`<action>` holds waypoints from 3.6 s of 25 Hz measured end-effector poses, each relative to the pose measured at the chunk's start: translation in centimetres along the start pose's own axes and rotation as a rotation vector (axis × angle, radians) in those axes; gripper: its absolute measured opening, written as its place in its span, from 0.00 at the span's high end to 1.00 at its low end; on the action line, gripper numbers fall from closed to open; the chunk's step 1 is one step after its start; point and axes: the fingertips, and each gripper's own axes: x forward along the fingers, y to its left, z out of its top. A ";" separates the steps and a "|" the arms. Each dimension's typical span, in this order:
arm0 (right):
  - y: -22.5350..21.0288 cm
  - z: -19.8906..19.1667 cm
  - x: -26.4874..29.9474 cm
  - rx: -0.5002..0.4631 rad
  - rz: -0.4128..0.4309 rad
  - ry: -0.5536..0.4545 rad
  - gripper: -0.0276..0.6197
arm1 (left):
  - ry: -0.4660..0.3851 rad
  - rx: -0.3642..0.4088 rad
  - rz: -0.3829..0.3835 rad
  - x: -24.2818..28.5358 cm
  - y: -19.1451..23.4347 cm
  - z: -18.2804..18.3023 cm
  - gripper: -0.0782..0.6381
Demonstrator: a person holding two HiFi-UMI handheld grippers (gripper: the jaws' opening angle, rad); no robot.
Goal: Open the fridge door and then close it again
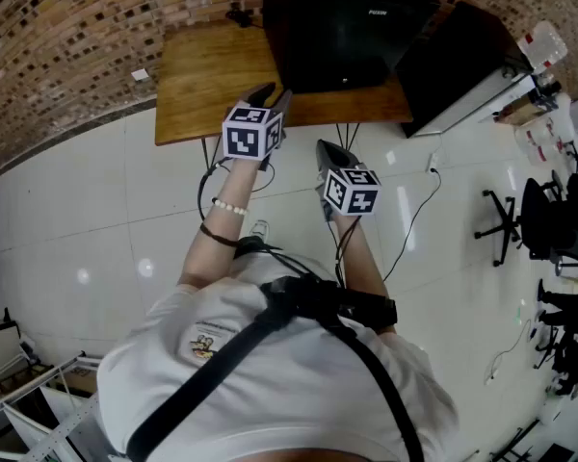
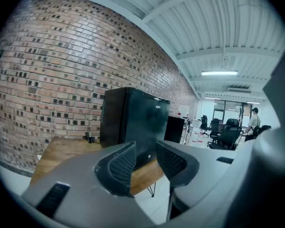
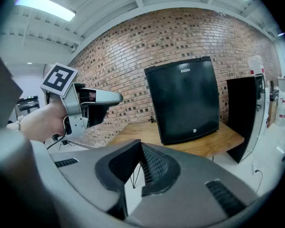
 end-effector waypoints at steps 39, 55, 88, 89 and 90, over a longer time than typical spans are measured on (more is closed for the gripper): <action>-10.4 5.9 18.3 0.072 -0.158 0.018 0.95 | 0.272 0.057 -0.144 27.7 13.3 -5.7 0.59; -11.7 5.7 15.0 0.075 -0.188 -0.004 0.95 | 0.286 0.168 -0.090 27.9 12.5 -5.8 0.63; -16.0 -0.6 -9.0 0.202 -0.386 -0.116 0.95 | 0.361 0.272 -0.306 15.6 -16.8 -14.9 0.74; -16.5 -1.1 -10.5 0.211 -0.405 -0.122 0.95 | 0.357 0.271 -0.317 15.6 -18.3 -15.2 0.74; -17.0 -1.5 -11.8 0.219 -0.423 -0.127 0.95 | 0.356 0.266 -0.328 15.7 -19.7 -15.6 0.74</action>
